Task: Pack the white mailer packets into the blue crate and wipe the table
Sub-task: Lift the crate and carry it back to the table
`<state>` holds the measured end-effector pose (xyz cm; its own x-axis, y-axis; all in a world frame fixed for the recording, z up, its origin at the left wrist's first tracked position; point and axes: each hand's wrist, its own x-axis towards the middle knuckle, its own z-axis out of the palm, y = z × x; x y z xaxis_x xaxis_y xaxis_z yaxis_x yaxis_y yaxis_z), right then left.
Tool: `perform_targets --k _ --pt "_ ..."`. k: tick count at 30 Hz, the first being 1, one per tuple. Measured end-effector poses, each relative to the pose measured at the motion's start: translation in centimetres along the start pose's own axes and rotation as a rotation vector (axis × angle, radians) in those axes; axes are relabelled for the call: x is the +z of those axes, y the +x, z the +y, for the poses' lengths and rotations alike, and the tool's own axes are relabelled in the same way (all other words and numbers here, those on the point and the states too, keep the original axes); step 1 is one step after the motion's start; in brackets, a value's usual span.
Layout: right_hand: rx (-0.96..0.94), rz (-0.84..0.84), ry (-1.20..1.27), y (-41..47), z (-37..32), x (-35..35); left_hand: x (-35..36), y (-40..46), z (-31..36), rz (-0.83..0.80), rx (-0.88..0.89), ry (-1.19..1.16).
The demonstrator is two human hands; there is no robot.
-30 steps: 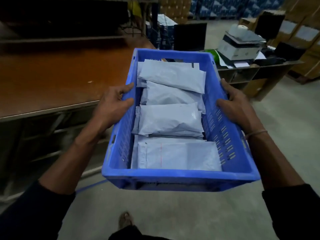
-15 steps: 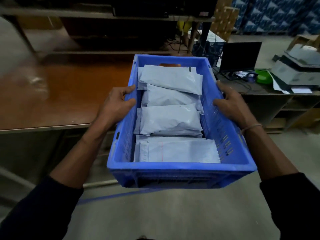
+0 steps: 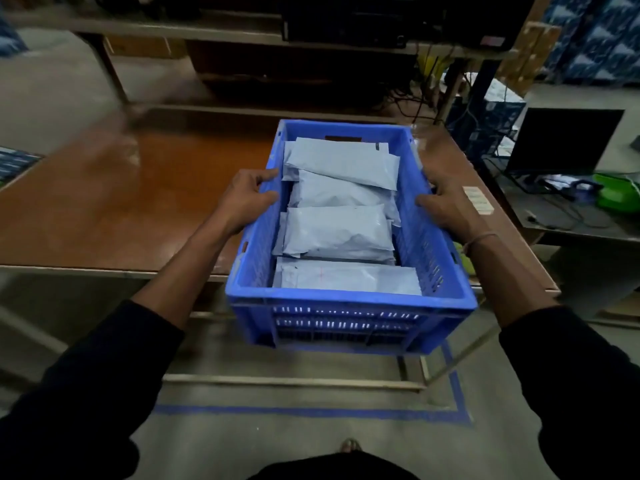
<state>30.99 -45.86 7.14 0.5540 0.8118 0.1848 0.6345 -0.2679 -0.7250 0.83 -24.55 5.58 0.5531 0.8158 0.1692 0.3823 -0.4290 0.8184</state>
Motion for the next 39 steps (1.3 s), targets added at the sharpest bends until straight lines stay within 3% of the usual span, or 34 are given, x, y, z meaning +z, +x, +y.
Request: perform_targets --k 12,21,25,33,39 --pt "0.004 -0.118 0.119 13.1 2.9 3.0 2.0 11.3 -3.3 0.017 -0.087 0.011" --pt "0.010 -0.052 0.184 17.7 3.1 6.1 2.2 17.5 -5.7 0.004 -0.092 0.030" --pt "-0.006 -0.045 0.113 18.3 3.4 6.2 2.3 18.1 -5.8 -0.007 -0.065 0.076" --pt "-0.044 -0.087 -0.297 17.8 3.9 6.4 2.3 18.0 -5.6 -0.013 0.007 0.231" --pt "-0.019 -0.038 -0.316 15.7 3.5 6.6 3.1 16.9 -5.4 -0.113 0.006 0.443"
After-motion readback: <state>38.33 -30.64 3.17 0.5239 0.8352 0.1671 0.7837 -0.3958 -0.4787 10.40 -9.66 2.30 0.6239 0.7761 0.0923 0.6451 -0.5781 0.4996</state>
